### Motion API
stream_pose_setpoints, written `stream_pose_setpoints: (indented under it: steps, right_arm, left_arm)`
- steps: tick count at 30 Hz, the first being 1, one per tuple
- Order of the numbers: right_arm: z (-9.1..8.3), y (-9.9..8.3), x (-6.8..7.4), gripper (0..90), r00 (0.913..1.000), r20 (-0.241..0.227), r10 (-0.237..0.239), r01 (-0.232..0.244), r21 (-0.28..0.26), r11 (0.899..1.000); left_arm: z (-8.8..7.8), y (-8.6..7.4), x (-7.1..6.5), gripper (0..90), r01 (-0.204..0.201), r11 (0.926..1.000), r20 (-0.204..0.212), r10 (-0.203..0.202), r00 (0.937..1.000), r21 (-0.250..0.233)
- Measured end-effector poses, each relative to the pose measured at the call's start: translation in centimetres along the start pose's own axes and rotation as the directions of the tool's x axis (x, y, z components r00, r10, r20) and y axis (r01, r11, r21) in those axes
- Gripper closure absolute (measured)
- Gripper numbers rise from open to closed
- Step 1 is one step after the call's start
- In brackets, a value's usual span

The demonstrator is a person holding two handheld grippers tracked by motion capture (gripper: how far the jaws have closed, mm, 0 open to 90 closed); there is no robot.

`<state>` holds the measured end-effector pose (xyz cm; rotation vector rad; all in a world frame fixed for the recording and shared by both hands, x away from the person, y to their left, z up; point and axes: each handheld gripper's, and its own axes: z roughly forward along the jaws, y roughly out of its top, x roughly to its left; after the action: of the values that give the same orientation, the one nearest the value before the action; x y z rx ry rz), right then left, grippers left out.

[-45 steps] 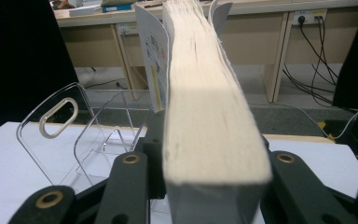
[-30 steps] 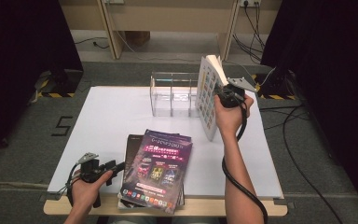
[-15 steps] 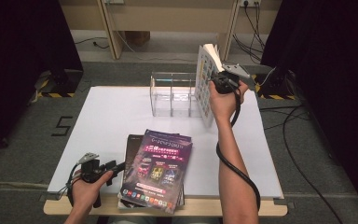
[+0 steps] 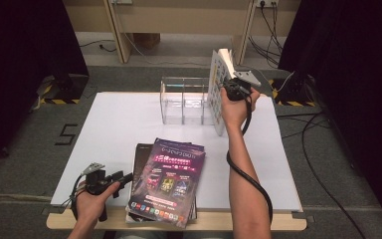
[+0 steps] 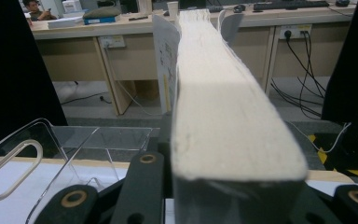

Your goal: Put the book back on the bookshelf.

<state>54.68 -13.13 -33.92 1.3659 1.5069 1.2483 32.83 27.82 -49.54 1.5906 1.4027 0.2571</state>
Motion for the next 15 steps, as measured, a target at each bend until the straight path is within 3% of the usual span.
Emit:
stream_pose_setpoints:
  steps: [7,15]
  right_arm:
    - [-0.7,0.4,-0.1,68.3,0.9997,-0.011,-0.020,0.020,0.022,1.000]
    - [-1.6,0.6,-0.9,63.9,0.9993,-0.033,0.016,-0.014,0.057,0.998]
  left_arm:
    - [0.1,-0.1,-0.2,47.1,0.000,1.0000,0.006,0.000,1.0000,0.005]
    - [0.2,-0.2,-0.3,47.1,-0.004,1.0000,0.008,0.004,1.0000,0.007]
